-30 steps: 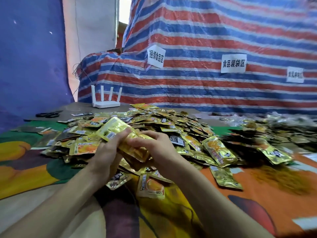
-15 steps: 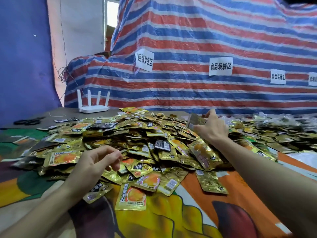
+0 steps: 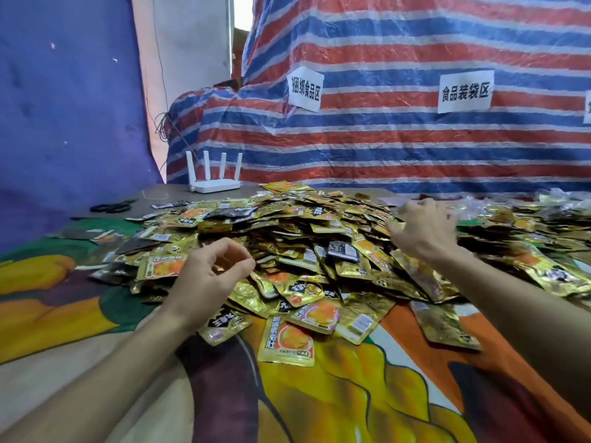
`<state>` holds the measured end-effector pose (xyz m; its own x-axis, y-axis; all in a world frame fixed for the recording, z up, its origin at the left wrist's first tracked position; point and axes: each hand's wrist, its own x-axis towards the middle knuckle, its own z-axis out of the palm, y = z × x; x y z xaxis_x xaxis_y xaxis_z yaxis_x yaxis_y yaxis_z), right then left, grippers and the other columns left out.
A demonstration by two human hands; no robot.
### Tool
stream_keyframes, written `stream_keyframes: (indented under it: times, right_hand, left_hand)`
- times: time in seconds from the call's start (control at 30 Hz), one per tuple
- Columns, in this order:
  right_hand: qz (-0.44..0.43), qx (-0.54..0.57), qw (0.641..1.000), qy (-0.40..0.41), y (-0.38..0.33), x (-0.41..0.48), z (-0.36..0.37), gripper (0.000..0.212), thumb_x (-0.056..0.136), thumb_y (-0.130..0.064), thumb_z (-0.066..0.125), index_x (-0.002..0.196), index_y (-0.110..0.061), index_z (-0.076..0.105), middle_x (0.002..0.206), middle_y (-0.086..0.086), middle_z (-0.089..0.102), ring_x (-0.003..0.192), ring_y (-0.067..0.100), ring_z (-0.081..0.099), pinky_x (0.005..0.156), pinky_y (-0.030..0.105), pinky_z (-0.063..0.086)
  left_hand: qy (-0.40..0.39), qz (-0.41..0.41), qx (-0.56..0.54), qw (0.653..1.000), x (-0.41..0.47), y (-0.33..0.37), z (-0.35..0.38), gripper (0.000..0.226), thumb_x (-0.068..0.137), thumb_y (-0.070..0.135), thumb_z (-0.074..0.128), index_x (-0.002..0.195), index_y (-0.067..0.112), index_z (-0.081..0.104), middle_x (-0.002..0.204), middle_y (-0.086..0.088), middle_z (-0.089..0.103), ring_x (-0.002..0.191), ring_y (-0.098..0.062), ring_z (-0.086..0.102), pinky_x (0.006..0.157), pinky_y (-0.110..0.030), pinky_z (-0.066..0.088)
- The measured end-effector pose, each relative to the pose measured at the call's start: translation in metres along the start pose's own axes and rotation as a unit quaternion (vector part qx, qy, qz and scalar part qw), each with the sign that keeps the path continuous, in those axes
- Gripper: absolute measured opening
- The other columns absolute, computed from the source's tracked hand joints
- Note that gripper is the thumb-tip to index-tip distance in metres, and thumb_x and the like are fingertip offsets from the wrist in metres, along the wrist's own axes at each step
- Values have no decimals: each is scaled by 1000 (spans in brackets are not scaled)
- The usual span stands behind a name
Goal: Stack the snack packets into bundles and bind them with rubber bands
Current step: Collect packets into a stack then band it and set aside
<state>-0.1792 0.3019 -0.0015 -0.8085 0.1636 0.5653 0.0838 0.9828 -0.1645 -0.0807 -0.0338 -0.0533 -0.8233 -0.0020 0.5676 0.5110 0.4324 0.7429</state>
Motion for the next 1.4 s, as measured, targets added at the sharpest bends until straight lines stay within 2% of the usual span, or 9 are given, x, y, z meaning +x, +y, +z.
stream_keyframes:
  times: [0.17,0.33,0.53,0.83,0.97,1.1,1.23,1.33,1.4]
  right_hand:
    - [-170,231,942,-176,-61,-60,-20,52,89,-46,71,132,-20,61,132,5,62,113,18,58,92,36,50]
    - [-213,155,929,-259,-116,-80,-5,81,82,-54,70,152,-32,36,152,11,37,140,30,32,112,53,34]
    - [-127,88,925,-348,-148,-83,20,94,77,-49,62,156,-22,20,161,18,23,149,39,16,115,62,17]
    - [-156,76,971,-165,-146,-98,21,41,86,-20,61,126,-18,52,118,6,62,118,32,54,97,50,42]
    - [-140,140,974,-110,-138,-97,16,40,88,-11,55,124,-24,67,109,6,71,108,32,63,86,40,51]
    - [-94,230,966,-66,-125,-91,11,26,94,-20,56,112,-27,73,98,3,73,93,28,67,76,40,56]
    - [-87,295,951,-34,-119,-86,13,20,96,-23,61,111,-23,73,99,1,72,92,24,66,77,41,57]
    - [-69,386,920,-12,-116,-81,14,13,96,-17,63,106,-20,72,96,-1,71,84,19,66,76,42,58]
    - [-52,444,895,-6,-113,-78,13,10,95,-15,66,103,-18,71,96,1,72,85,18,67,77,43,59]
  left_hand:
    - [-122,-40,211,969,-1,2,-7,57,59,36,62,116,40,59,132,12,52,124,-11,45,109,-42,32]
    - [-251,-109,283,919,0,-7,-9,101,55,44,56,152,44,30,162,9,18,149,-17,16,120,-47,15]
    - [-201,-94,339,914,5,-24,7,84,73,53,54,151,55,24,164,9,14,151,-19,13,120,-55,11]
    - [-74,73,541,835,9,-22,23,38,99,20,46,135,32,52,144,7,48,135,-21,41,109,-44,30]
    - [-53,140,434,888,9,-17,16,19,98,11,50,113,16,60,121,3,60,118,-20,53,103,-33,37]
    - [-59,96,321,940,6,-4,9,7,98,10,51,105,12,53,99,-2,62,89,-28,59,76,-44,50]
    - [-3,83,248,965,7,-4,6,15,99,12,55,94,19,44,64,6,49,54,-17,46,52,-33,30]
    - [71,67,125,987,8,-2,7,17,100,15,59,89,19,47,63,-2,55,43,-11,42,43,-26,28]
    - [129,20,18,991,10,-1,6,14,101,22,60,91,21,51,79,-10,66,58,-20,55,53,-36,43]
